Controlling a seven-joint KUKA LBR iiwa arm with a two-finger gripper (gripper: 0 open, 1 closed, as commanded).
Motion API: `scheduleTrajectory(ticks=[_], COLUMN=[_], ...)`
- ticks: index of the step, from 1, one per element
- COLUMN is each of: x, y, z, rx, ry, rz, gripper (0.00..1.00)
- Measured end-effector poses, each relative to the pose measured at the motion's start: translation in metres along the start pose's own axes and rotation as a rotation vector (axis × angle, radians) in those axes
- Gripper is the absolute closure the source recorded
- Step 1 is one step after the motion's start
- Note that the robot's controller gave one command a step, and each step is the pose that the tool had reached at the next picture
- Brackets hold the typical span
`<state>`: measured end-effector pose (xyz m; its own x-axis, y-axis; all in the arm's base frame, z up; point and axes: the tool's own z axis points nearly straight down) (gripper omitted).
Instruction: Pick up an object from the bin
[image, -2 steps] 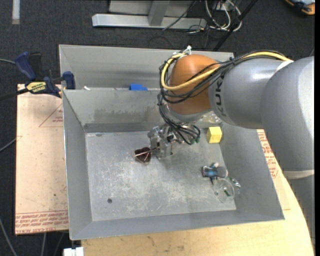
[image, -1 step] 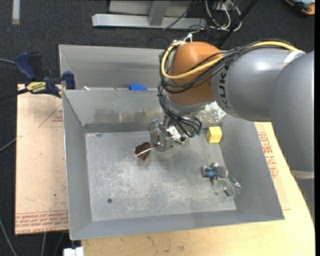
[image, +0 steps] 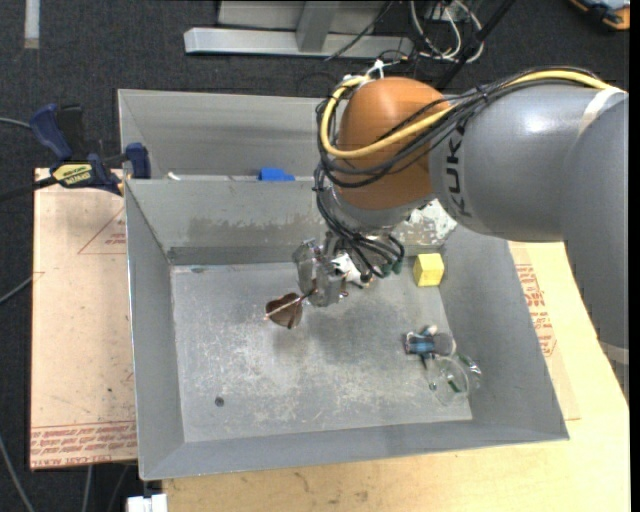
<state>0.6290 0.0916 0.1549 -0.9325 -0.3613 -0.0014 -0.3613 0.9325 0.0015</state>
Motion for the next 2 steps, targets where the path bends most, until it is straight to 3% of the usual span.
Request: scheduleTrajectory(ticks=[1,2], x=[-0.009,-0.026], y=[-0.020,0.020], z=[-0.031,-0.052], rx=[0.000,0.003], ry=[-0.001,-0.003], rz=[0.022,0.035], gripper=[1.00,1.00])
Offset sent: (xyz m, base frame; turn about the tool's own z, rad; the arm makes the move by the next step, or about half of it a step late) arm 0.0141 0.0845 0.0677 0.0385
